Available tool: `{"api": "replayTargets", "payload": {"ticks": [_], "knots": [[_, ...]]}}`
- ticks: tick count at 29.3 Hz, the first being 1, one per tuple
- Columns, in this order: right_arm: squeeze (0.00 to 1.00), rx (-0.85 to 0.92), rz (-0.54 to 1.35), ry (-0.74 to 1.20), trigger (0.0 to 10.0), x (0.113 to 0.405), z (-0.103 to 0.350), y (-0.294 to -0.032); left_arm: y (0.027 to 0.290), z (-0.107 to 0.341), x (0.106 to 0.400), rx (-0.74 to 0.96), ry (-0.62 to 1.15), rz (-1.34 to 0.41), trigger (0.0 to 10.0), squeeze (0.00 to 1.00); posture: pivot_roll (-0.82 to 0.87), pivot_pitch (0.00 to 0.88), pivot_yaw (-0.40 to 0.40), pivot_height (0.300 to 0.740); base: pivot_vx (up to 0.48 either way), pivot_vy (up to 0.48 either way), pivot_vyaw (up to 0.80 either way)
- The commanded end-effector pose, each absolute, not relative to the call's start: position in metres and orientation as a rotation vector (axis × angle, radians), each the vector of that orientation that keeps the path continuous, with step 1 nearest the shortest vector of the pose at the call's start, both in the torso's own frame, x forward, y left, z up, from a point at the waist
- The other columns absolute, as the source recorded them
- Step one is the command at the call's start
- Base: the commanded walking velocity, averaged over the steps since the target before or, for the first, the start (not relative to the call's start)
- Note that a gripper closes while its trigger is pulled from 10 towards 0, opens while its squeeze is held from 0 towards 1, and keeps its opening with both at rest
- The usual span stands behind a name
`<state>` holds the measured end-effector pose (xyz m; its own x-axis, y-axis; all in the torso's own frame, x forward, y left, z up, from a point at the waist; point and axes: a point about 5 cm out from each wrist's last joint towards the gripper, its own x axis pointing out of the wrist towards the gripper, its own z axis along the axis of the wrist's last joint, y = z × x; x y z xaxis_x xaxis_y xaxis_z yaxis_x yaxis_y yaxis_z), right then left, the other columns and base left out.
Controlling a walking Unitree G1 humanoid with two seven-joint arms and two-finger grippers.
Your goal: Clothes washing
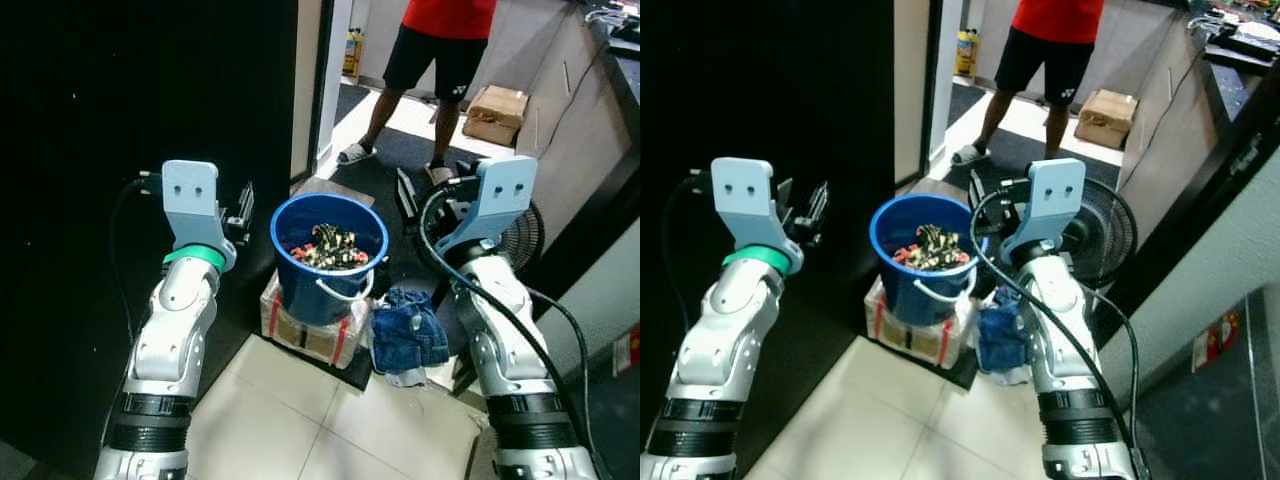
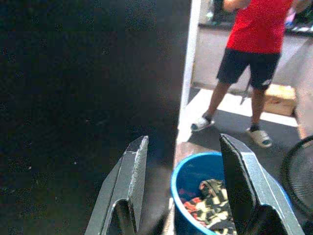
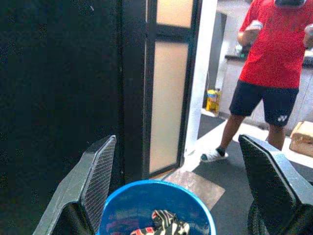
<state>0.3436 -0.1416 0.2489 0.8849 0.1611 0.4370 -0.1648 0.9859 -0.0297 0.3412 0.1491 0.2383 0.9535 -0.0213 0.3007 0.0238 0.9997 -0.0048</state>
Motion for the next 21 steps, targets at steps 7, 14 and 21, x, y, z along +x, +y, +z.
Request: {"api": "replayTargets", "payload": {"ticks": [7, 14, 21], "knots": [[0.0, 0.01, 0.163, -0.429, 10.0, 0.3428, 0.2428, -0.1453, 0.1446, 0.2328, 0.3417, -0.003, -0.288, -0.033, 10.0, 0.0, 0.01, 0.07, -0.021, 0.74, 0.458, 0.0, -0.19], [0.0, 0.012, 0.144, -0.425, 10.0, 0.3428, 0.2416, -0.1479, 0.1431, 0.2324, 0.3418, -0.004, -0.286, -0.039, 10.0, 0.0, 0.01, 0.074, -0.018, 0.74, 0.458, 0.0, -0.73], [0.0, -0.006, 0.131, -0.426, 10.0, 0.3426, 0.2402, -0.1503, 0.1424, 0.2326, 0.3424, -0.003, -0.285, -0.041, 10.0, 0.0, 0.01, 0.077, -0.017, 0.74, 0.455, 0.0, 0.0]]}}
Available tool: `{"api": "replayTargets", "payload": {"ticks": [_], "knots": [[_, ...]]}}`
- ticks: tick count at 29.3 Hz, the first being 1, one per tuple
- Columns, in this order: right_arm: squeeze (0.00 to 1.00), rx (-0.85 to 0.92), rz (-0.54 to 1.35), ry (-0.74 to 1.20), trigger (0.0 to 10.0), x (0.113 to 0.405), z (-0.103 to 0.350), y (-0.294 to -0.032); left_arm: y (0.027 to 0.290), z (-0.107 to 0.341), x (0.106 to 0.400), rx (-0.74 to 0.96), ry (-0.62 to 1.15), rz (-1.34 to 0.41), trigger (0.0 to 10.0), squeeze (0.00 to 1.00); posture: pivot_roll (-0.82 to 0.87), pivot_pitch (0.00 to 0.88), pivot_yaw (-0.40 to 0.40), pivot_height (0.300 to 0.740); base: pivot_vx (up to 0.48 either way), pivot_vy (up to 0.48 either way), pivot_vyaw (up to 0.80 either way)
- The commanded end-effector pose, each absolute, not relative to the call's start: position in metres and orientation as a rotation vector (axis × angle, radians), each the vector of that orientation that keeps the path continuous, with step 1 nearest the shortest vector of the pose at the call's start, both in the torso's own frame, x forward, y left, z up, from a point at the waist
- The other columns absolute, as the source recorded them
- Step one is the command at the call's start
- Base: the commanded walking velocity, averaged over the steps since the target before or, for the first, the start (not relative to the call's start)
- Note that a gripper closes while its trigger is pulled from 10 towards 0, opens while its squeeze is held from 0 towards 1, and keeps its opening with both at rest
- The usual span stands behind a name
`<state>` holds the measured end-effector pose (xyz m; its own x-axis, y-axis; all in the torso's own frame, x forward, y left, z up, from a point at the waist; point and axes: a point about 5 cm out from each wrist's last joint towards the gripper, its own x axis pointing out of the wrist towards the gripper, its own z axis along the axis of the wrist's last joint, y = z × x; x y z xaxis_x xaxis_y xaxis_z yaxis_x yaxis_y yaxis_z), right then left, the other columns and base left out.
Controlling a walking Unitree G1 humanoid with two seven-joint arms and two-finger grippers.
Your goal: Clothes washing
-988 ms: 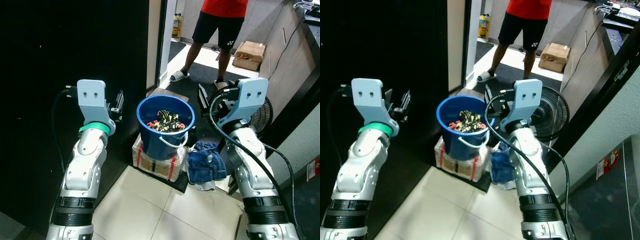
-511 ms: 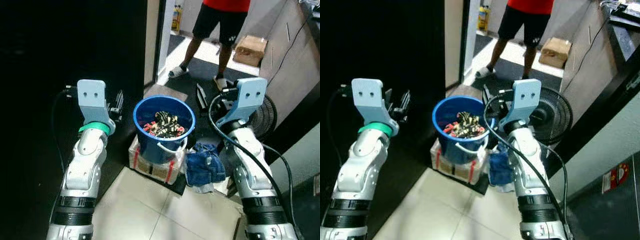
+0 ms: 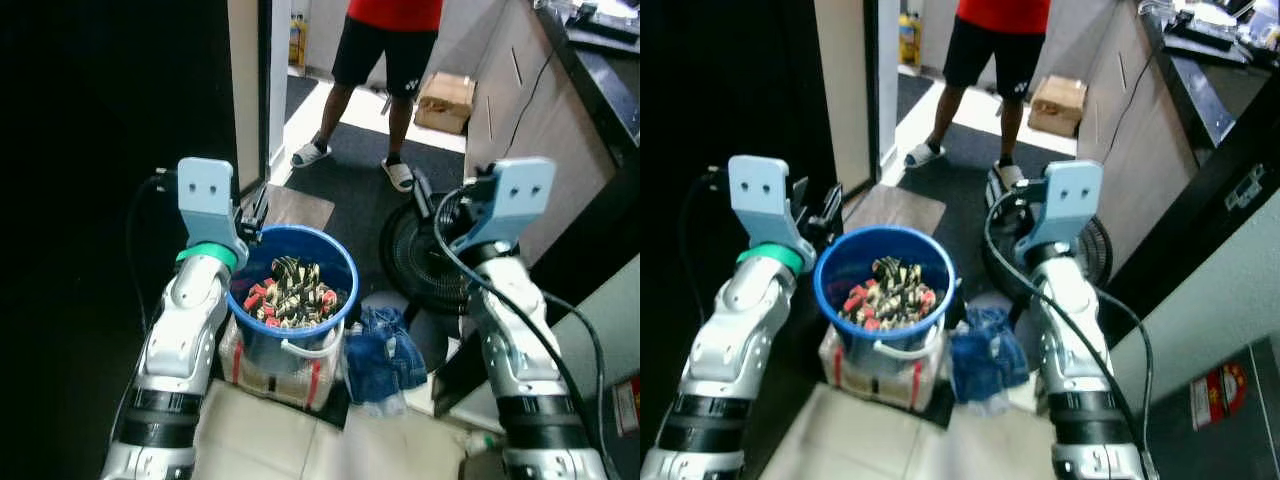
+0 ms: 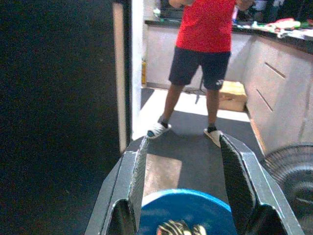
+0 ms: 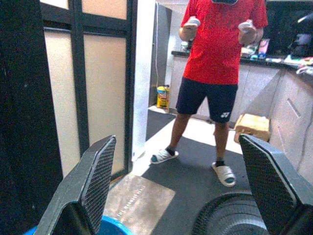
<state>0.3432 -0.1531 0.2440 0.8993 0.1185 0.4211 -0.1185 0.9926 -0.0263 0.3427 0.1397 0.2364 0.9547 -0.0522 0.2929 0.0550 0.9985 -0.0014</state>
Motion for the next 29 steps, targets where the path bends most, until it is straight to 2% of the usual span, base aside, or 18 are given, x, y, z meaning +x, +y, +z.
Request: {"api": "replayTargets", "payload": {"ticks": [1, 19, 29], "knots": [[0.0, -0.006, 0.132, -0.426, 10.0, 0.3424, 0.2398, -0.1502, 0.1421, 0.2326, 0.3423, -0.003, -0.285, -0.042, 10.0, 0.0, 0.01, 0.078, -0.017, 0.74, 0.454, 0.0, 0.0], [0.0, -0.007, 0.154, -0.423, 10.0, 0.3416, 0.2378, -0.1459, 0.1429, 0.2312, 0.3422, -0.001, -0.276, -0.037, 10.0, 0.0, 0.01, 0.084, -0.018, 0.74, 0.448, 0.0, 0.0], [0.0, -0.009, 0.156, -0.421, 10.0, 0.3417, 0.2367, -0.1455, 0.1425, 0.2278, 0.343, 0.001, -0.256, -0.04, 10.0, 0.0, 0.01, 0.084, -0.016, 0.74, 0.0, 0.0, 0.0]]}}
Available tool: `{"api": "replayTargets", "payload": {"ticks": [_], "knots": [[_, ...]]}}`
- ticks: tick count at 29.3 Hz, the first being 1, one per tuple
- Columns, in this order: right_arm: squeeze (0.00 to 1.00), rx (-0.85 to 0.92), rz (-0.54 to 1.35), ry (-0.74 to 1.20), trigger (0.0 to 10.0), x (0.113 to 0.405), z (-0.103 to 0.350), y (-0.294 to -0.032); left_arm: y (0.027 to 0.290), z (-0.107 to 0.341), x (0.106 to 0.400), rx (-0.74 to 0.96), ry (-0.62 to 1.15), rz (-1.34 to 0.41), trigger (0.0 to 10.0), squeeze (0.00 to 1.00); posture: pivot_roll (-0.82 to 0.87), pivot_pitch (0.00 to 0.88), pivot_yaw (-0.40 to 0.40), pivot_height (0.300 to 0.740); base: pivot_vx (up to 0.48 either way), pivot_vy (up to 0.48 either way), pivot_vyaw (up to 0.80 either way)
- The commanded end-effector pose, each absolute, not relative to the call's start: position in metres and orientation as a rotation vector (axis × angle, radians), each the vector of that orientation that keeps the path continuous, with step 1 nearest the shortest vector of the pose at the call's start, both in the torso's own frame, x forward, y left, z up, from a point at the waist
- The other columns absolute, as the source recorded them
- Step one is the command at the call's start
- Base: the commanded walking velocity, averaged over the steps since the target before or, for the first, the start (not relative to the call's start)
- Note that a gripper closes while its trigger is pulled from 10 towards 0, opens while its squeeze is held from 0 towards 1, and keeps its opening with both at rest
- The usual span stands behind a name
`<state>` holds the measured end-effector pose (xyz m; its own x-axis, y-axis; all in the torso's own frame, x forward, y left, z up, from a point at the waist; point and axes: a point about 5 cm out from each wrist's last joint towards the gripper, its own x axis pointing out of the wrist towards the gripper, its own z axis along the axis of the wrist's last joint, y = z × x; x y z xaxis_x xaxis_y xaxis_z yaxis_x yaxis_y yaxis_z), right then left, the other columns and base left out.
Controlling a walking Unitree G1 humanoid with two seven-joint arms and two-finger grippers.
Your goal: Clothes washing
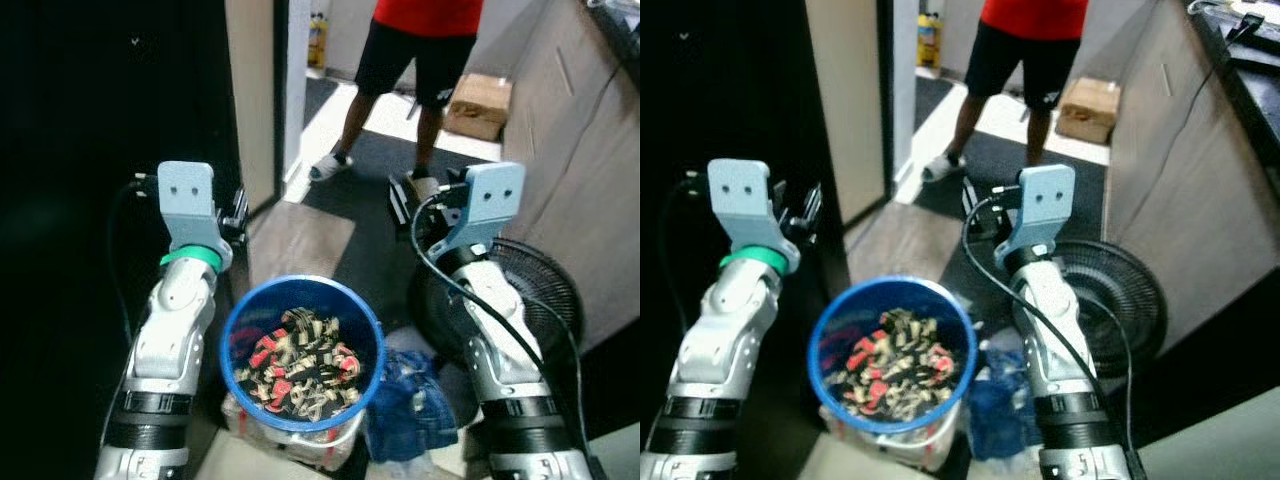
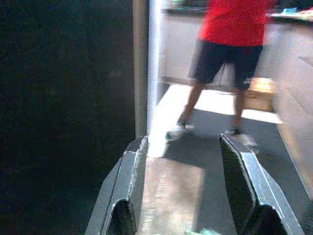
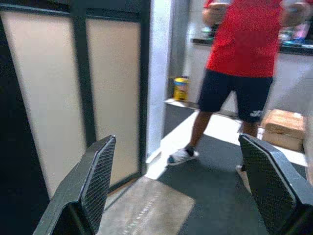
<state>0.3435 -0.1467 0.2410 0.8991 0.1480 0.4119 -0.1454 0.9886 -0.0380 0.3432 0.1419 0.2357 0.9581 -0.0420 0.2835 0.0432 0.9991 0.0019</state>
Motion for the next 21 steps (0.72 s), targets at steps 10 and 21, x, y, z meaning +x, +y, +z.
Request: {"api": "replayTargets", "payload": {"ticks": [10, 21], "knots": [[0.0, -0.102, 0.249, -0.373, 10.0, 0.338, 0.219, -0.134, 0.141, 0.21, 0.343, 0.04, -0.208, -0.069, 10.0, 0.0, 0.01, 0.074, -0.01, 0.74, 0.0, 0.0, 0.0], [0.0, -0.081, 0.232, -0.312, 10.0, 0.338, 0.202, -0.136, 0.142, 0.18, 0.335, 0.04, -0.122, -0.068, 10.0, 0.0, 0.01, 0.069, -0.013, 0.74, 0.0, 0.0, 0.0]]}}
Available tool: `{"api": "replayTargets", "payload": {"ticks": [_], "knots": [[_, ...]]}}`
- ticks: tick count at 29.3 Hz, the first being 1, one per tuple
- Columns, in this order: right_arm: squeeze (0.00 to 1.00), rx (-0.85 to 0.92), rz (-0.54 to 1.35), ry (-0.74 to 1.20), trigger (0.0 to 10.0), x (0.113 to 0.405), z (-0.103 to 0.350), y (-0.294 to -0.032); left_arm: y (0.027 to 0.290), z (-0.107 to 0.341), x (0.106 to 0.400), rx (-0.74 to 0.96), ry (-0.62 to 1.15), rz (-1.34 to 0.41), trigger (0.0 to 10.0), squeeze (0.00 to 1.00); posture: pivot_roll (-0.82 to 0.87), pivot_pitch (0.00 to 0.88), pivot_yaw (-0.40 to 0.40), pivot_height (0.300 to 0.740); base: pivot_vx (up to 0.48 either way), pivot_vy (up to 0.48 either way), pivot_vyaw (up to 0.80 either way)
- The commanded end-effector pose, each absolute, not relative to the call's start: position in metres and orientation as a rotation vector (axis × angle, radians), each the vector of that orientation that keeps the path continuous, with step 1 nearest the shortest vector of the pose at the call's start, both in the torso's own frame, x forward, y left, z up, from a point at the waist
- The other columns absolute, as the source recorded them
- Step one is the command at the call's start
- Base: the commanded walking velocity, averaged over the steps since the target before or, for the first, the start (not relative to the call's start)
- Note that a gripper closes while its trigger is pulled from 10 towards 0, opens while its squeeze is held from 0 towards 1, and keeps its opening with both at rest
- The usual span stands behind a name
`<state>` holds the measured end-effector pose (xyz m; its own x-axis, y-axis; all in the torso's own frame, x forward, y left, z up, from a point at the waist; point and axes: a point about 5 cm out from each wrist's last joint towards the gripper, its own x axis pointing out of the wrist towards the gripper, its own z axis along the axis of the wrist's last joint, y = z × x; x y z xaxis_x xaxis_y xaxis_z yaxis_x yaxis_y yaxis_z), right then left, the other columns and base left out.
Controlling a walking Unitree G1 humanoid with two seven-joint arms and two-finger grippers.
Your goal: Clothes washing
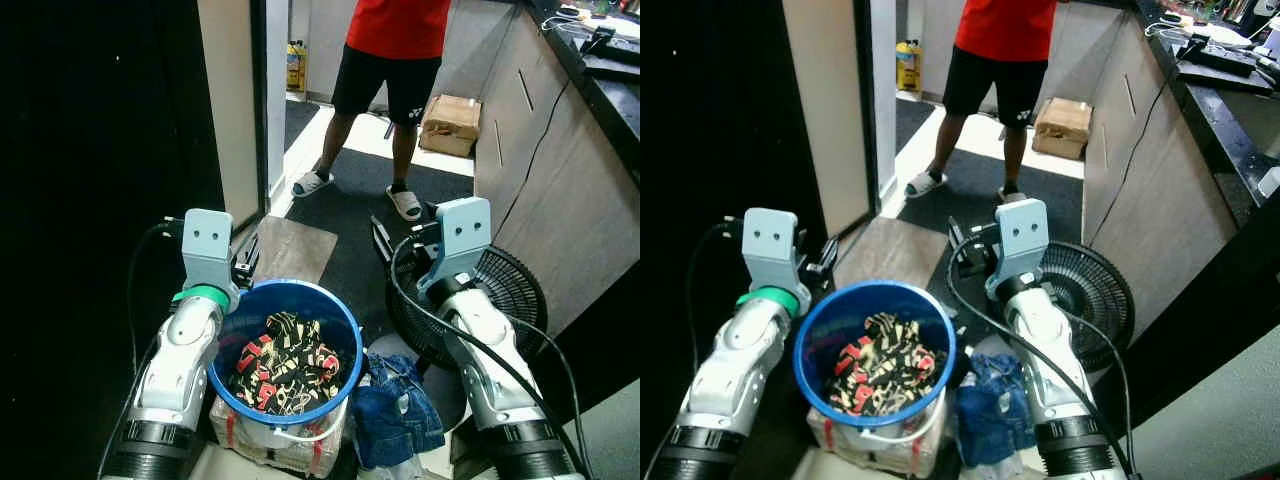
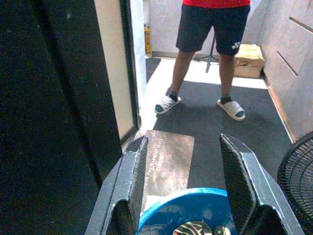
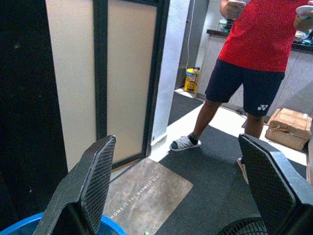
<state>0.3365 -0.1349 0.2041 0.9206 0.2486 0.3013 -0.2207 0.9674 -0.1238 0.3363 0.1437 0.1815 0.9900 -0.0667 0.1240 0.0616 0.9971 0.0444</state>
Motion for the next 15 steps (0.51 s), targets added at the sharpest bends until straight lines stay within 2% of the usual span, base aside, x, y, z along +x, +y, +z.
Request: {"api": "replayTargets", "payload": {"ticks": [1, 12, 15], "knots": [[0.0, -0.074, 0.222, -0.31, 10.0, 0.3385, 0.2014, -0.137, 0.141, 0.1799, 0.335, 0.039, -0.122, -0.069, 10.0, 0.0, 0.01, 0.07, -0.015, 0.74, 0.0, 0.0, 0.0], [0.0, -0.055, 0.21, -0.321, 10.0, 0.3389, 0.2029, -0.139, 0.1415, 0.1818, 0.3358, 0.04, -0.137, -0.065, 10.0, 0.0, 0.01, 0.078, -0.015, 0.68, 0.0, 0.0, 0.0], [0.0, -0.055, 0.209, -0.321, 10.0, 0.339, 0.203, -0.1392, 0.1414, 0.1821, 0.336, 0.039, -0.138, -0.065, 10.0, 0.0, 0.01, 0.078, -0.015, 0.675, 0.0, 0.0, 0.0]]}}
